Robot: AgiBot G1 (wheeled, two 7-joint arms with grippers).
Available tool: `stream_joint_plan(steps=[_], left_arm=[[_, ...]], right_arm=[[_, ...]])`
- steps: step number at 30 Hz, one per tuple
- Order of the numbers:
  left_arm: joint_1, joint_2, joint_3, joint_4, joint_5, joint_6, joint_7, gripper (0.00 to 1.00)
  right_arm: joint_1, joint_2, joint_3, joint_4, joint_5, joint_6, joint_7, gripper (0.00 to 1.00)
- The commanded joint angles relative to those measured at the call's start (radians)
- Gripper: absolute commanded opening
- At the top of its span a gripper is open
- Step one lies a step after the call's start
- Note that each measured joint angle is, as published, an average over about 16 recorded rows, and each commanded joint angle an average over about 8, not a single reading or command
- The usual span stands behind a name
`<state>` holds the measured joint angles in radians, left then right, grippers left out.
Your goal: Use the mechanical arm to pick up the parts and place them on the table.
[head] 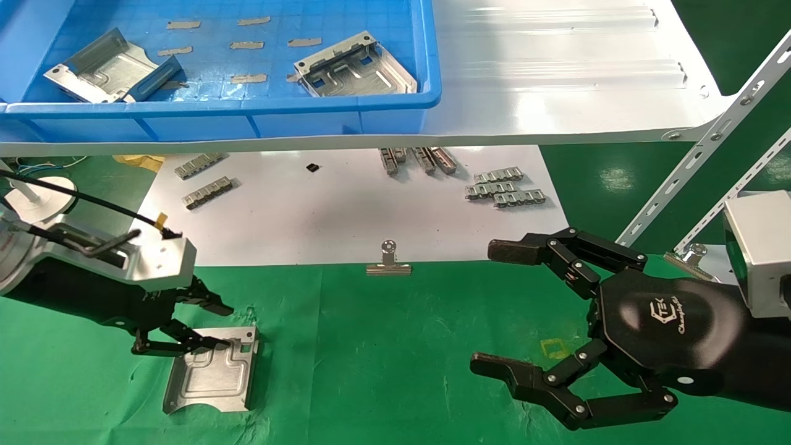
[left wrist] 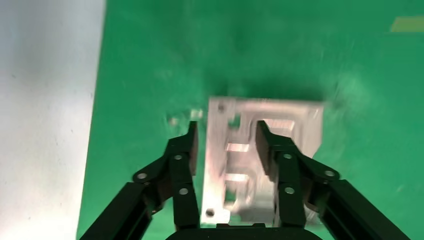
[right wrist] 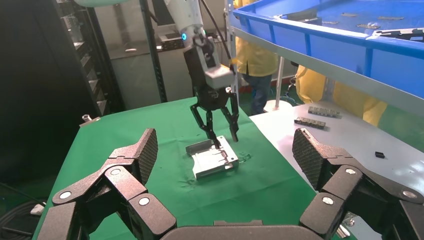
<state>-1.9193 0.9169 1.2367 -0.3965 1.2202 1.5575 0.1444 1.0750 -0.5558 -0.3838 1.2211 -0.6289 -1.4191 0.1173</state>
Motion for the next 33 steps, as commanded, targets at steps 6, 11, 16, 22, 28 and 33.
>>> stream_joint_plan(steps=[6,11,16,22,28,33], left_arm=[[0.049,-0.049,-0.063,0.041,-0.196,0.04,-0.022,1.0],[0.101,-0.087,-0.091,0.036,-0.311,0.043,-0.029,1.0],[0.115,-0.095,-0.096,0.034,-0.333,0.043,-0.03,1.0],[0.102,-0.087,-0.091,0.034,-0.312,0.041,-0.029,1.0],[0.107,-0.086,-0.102,0.019,-0.3,0.039,-0.034,1.0],[0.151,-0.099,-0.153,-0.035,-0.312,0.033,-0.052,1.0]], right_arm=[[0.0,0.0,0.0,0.0,0.0,0.0,0.0,1.0],[0.0,0.0,0.0,0.0,0.0,0.0,0.0,1.0],[0.0,0.0,0.0,0.0,0.0,0.0,0.0,1.0],[0.0,0.0,0.0,0.0,0.0,0.0,0.0,1.0],[0.0,0.0,0.0,0.0,0.0,0.0,0.0,1.0],[0.0,0.0,0.0,0.0,0.0,0.0,0.0,1.0]])
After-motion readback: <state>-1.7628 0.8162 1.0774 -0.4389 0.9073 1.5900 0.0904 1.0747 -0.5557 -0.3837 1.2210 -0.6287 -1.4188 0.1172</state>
